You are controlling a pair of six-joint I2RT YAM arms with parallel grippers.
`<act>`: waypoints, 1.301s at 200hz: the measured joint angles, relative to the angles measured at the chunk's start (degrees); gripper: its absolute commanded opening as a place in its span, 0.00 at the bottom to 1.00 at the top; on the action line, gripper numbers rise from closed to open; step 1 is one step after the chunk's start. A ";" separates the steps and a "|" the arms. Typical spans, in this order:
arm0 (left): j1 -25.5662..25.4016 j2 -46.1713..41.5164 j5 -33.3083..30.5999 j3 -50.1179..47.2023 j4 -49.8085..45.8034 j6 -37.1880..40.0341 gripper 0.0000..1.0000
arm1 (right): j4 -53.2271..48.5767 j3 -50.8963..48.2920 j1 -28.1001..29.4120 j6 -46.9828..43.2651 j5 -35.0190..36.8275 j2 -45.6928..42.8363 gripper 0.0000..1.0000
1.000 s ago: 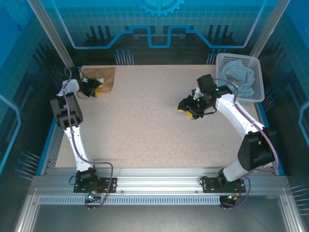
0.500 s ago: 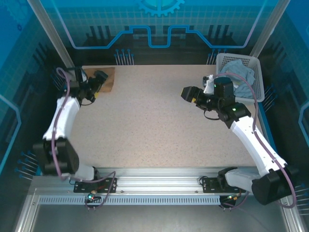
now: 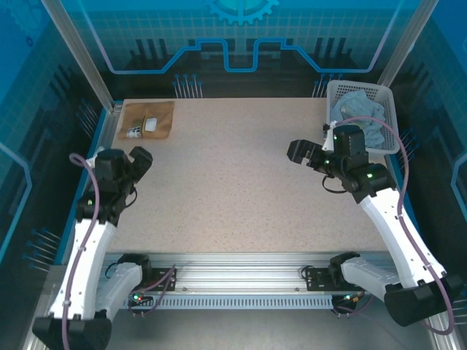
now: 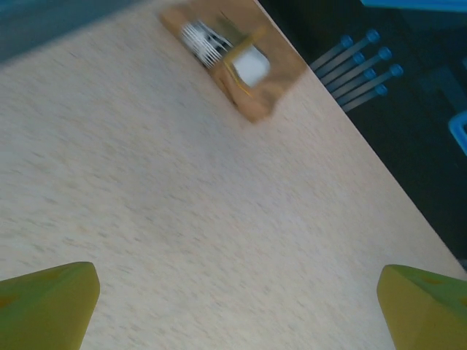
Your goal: Fold and stack the t-shirts
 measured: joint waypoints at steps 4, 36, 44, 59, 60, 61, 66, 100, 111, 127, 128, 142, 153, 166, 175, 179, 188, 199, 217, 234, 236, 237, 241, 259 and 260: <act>0.00 -1.42 -1.14 -1.95 0.79 1.01 0.99 | -0.70 0.17 -0.09 -0.59 2.58 0.00 1.00; -0.02 -9.35 -7.10 -20.11 12.09 14.14 0.99 | 8.94 -12.07 -1.33 -12.50 16.74 -3.17 1.00; -0.04 -9.31 -6.67 -24.04 16.33 17.84 0.99 | 12.48 -17.38 -1.51 -16.06 18.88 -3.96 1.00; -0.04 -7.23 -5.31 -29.90 24.59 23.32 0.99 | 18.49 -25.68 -2.78 -21.33 21.09 -2.89 1.00; -0.07 -7.08 -5.29 -30.08 24.92 23.50 0.99 | 18.78 -25.97 -2.89 -21.55 21.14 -2.75 1.00; -0.07 -6.93 -5.27 -30.29 25.29 23.69 0.99 | 18.99 -26.27 -3.02 -21.73 21.20 -2.62 1.00; -0.07 -5.53 -5.07 -31.45 27.74 24.92 0.99 | 20.83 -28.09 -3.96 -22.91 21.33 -1.57 1.00; -0.04 8.61 -3.85 -33.53 45.99 30.40 0.99 | 36.57 -36.13 -8.55 -28.06 20.63 3.93 1.00; -0.04 14.10 -3.52 -33.53 52.26 31.52 0.99 | 41.55 -37.31 -9.73 -28.63 19.78 5.77 1.00; -0.04 20.83 -3.26 -33.51 58.71 32.72 0.99 | 49.11 -38.42 -11.28 -28.94 18.12 8.85 1.00; -0.04 21.05 -3.26 -33.51 58.93 32.76 0.99 | 49.77 -38.49 -11.37 -28.96 17.99 9.09 1.00; 0.00 25.46 -2.75 -33.29 63.60 33.57 0.99 | 55.49 -38.77 -12.13 -29.14 16.48 11.80 1.00; 0.02 28.44 -2.14 -32.68 66.66 33.88 0.99 | 59.54 -38.82 -12.59 -29.11 15.32 14.12 1.00; 0.02 31.89 -1.14 -31.39 70.29 34.80 0.99 | 63.73 -38.80 -12.90 -29.14 13.94 17.07 1.00; 0.07 34.07 -0.55 -30.42 72.78 35.41 0.99 | 65.79 -38.80 -13.00 -29.18 13.07 18.88 1.00; 0.07 35.17 -0.17 -30.08 74.25 35.67 0.99 | 66.60 -38.82 -13.00 -29.27 12.83 19.63 1.00; 0.07 37.44 0.57 -29.66 77.59 36.52 0.99 | 68.43 -38.99 -13.00 -29.40 12.00 20.96 1.00; 0.07 39.89 1.90 -29.68 81.13 37.31 0.99 | 69.94 -39.34 -13.00 -29.79 11.19 21.73 1.00; -0.02 44.24 2.89 -31.50 89.66 38.53 0.99 | 73.90 -40.61 -12.96 -30.51 9.97 22.05 1.00; 0.00 45.07 3.06 -33.53 92.54 38.91 0.99 | 81.15 -43.71 -12.94 -31.15 9.18 23.06 1.00; 0.00 45.09 3.04 -33.66 92.87 38.99 0.99 | 82.29 -44.26 -12.92 -31.28 9.11 23.37 1.00; 0.00 45.09 3.06 -33.68 92.94 38.99 0.99 | 82.58 -44.41 -12.90 -31.28 9.09 23.45 1.00; -0.02 45.11 3.13 -33.68 93.15 39.04 0.99 | 83.12 -45.00 -12.70 -31.45 9.09 23.85 1.00; 0.00 45.11 3.72 -32.17 92.15 39.63 0.99 | 83.14 -45.40 -12.26 -31.93 8.96 25.40 1.00; 0.00 45.11 3.76 -32.06 92.06 39.63 0.99 | 83.10 -45.31 -12.22 -31.95 8.98 25.46 1.00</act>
